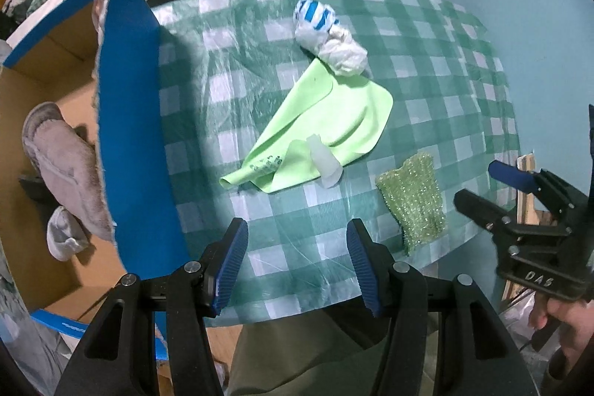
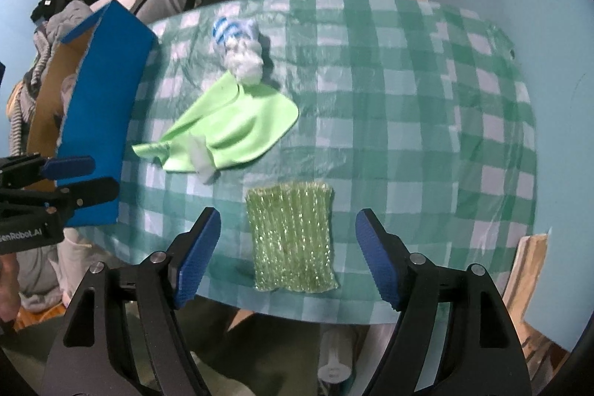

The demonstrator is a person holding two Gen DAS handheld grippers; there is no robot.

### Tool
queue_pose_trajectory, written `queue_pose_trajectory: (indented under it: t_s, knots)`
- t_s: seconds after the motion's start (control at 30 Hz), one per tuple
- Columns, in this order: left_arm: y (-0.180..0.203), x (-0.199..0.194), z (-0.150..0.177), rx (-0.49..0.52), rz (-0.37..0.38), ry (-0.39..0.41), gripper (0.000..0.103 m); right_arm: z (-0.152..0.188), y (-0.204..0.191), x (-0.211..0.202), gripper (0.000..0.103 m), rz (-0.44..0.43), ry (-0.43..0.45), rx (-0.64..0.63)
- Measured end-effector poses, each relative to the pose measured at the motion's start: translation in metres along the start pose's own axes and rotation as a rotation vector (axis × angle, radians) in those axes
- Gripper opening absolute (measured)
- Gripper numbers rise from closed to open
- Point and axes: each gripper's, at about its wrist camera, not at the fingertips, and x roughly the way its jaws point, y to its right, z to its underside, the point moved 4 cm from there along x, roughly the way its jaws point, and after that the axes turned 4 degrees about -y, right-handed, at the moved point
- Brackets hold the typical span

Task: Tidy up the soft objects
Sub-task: 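Move the right gripper to the green mesh scrubber while the left gripper approaches the white bottle, then grasp the green mesh scrubber with the right gripper while the left gripper grasps the small white bottle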

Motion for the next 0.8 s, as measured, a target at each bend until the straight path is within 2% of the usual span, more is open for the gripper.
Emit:
queue_pose_trajectory:
  t_s: [0.23, 0.4, 0.8]
  knots:
    - [0.004, 0.014, -0.001, -0.009, -0.003, -0.02, 0.057, 0.009, 0.001, 0.027, 0.076, 0.002, -0.052, -0.005]
    - [0.004, 0.022, -0.003, -0.015, 0.0, -0.029, 0.061, 0.011, 0.003, 0.039, 0.076, 0.016, -0.073, -0.01]
    - [0.001, 0.045, -0.006, -0.048, 0.013, -0.057, 0.061, 0.017, 0.009, 0.065, 0.076, 0.062, -0.114, -0.018]
